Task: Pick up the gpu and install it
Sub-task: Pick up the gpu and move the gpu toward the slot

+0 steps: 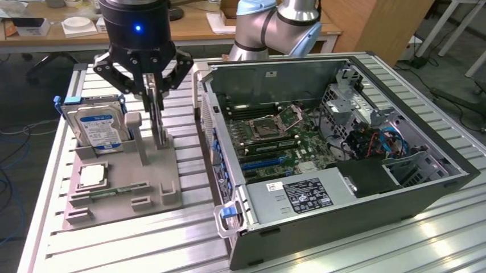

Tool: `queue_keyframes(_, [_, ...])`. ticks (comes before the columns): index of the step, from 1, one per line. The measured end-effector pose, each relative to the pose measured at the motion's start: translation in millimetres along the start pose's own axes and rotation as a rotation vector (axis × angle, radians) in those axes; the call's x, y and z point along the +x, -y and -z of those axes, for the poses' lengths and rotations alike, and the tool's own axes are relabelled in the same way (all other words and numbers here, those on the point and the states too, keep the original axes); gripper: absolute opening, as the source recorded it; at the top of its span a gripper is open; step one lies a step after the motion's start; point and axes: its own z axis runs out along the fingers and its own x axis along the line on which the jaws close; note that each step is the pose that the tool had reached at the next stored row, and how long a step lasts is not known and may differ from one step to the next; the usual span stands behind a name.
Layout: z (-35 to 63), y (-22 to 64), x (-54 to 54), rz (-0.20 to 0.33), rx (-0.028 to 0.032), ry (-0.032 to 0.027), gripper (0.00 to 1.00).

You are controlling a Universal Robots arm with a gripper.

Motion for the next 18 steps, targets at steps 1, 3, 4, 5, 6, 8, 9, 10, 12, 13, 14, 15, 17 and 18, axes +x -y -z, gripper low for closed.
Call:
queue_keyframes(1, [0.4, 0.0, 0.0, 0.000, -0.0001, 0.0000, 0.26])
queue_keyframes(3, [1.3, -0.1, 0.0, 0.000, -0.0003, 0.0000, 0.26])
queue_keyframes(4, [1.8, -0.1, 0.0, 0.000, -0.0005, 0.0000, 0.26])
queue_keyframes(5, [2.2, -0.1, 0.0, 0.000, -0.0006, 0.0000, 0.26])
queue_keyframes(6, [2.6, -0.1, 0.0, 0.000, -0.0007, 0.0000, 0.26])
queue_keyframes(8, [3.5, -0.2, 0.0, 0.000, -0.0010, 0.0000, 0.26])
queue_keyframes(9, [4.0, -0.2, 0.0, 0.000, -0.0013, 0.0000, 0.26])
queue_keyframes(10, [4.6, -0.2, 0.0, 0.000, -0.0014, 0.0000, 0.26])
queue_keyframes(12, [6.3, -0.3, 0.0, 0.000, -0.0016, 0.0000, 0.26])
queue_keyframes(13, [6.9, -0.4, 0.1, 0.000, -0.0017, 0.0000, 0.26])
queue_keyframes(14, [7.6, -0.4, 0.0, 0.000, -0.0019, 0.0000, 0.26])
queue_keyframes(15, [8.2, -0.4, 0.0, 0.000, -0.0021, 0.0000, 0.26])
queue_keyframes(17, [9.4, -0.5, 0.0, 0.000, -0.0024, 0.0000, 0.26])
queue_keyframes(18, [10.1, -0.5, 0.1, 0.000, -0.0025, 0.0000, 0.26])
